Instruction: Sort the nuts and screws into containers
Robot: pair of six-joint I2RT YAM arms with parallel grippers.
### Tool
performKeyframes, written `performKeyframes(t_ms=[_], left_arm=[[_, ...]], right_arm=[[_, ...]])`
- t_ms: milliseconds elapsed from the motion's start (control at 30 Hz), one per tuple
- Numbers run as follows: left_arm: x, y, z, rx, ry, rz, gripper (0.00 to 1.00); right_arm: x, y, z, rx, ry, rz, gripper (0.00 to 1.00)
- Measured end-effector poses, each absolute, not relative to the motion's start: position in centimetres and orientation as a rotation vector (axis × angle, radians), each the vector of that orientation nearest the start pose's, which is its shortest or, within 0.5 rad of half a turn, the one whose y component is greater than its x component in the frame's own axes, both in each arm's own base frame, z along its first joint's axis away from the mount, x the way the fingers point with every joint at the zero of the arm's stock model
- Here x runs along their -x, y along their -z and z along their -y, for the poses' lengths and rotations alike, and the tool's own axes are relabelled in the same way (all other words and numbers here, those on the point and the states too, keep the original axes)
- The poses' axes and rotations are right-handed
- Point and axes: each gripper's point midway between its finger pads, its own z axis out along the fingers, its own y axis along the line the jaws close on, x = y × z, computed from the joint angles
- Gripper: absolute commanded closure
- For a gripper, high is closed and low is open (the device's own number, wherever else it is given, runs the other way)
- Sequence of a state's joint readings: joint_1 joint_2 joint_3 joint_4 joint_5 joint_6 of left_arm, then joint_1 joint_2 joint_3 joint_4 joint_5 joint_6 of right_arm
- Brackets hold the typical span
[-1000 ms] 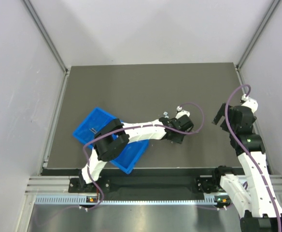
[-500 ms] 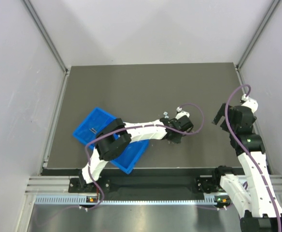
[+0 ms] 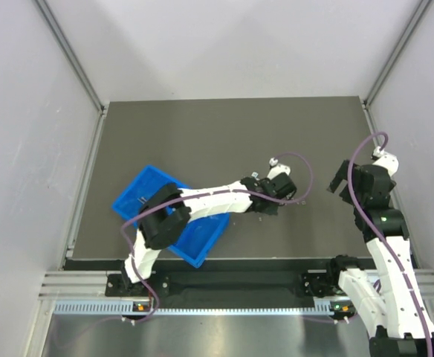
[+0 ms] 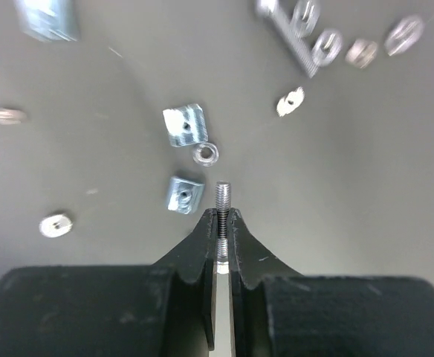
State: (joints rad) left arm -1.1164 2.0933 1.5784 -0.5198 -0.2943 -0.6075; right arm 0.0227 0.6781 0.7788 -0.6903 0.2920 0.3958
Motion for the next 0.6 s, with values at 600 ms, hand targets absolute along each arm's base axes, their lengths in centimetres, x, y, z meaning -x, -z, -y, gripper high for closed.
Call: performKeyframes(t_ms=[600], left_arm=[[-34.8, -20.8, 4.9, 0.735, -0.077, -1.977, 0.97]], right_arm=[[-26.0, -23.6, 2.5, -0.579, 0.004, -1.971, 0.0]])
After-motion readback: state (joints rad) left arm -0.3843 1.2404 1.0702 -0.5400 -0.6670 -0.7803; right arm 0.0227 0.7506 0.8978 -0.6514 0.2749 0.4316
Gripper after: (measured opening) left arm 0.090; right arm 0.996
